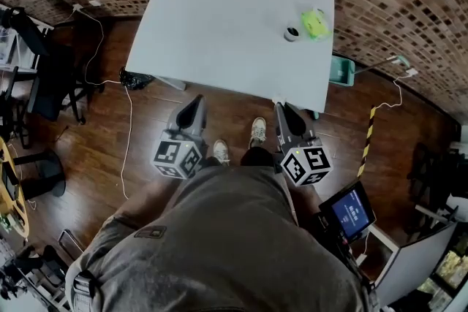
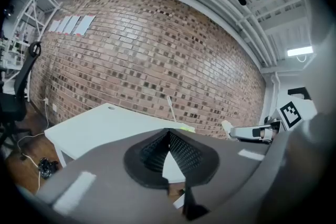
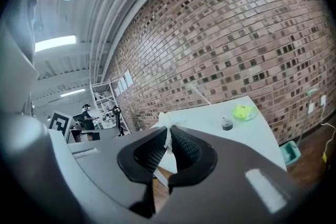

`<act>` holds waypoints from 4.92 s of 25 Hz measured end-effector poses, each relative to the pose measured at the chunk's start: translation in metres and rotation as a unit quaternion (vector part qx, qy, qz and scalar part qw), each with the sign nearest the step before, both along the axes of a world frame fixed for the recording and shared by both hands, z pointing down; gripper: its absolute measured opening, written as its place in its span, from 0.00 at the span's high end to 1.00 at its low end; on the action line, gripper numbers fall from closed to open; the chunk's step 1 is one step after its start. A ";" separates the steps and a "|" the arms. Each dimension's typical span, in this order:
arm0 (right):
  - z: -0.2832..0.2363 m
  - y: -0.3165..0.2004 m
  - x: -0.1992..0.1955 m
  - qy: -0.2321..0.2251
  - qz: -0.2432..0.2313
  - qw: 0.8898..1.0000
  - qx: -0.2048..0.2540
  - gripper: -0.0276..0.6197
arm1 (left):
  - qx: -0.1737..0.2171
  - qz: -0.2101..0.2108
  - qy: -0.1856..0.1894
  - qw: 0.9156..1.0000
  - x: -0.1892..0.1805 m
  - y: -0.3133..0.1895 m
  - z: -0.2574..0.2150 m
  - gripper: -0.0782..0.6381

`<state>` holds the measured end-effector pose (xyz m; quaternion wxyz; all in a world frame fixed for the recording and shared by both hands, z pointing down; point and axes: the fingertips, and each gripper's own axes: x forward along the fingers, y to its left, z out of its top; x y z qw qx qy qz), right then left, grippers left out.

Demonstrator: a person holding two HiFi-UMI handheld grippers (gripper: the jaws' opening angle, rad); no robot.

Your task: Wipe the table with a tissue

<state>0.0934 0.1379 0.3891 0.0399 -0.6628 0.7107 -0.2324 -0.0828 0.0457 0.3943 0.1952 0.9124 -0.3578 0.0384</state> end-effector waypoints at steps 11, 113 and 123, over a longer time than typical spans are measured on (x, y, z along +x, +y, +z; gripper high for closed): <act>0.017 -0.067 0.069 -0.010 -0.087 0.996 -0.014 0.91 | -0.011 -0.076 -0.027 0.997 0.064 -0.042 0.002 0.89; 0.226 -0.279 -0.040 0.210 -0.270 0.883 -0.320 0.91 | -0.167 -0.125 -0.078 0.975 -0.075 -0.202 0.142 0.89; 0.221 -0.261 -0.111 0.202 -0.342 0.867 -0.301 0.91 | -0.164 -0.132 -0.082 0.974 -0.086 -0.197 0.135 0.89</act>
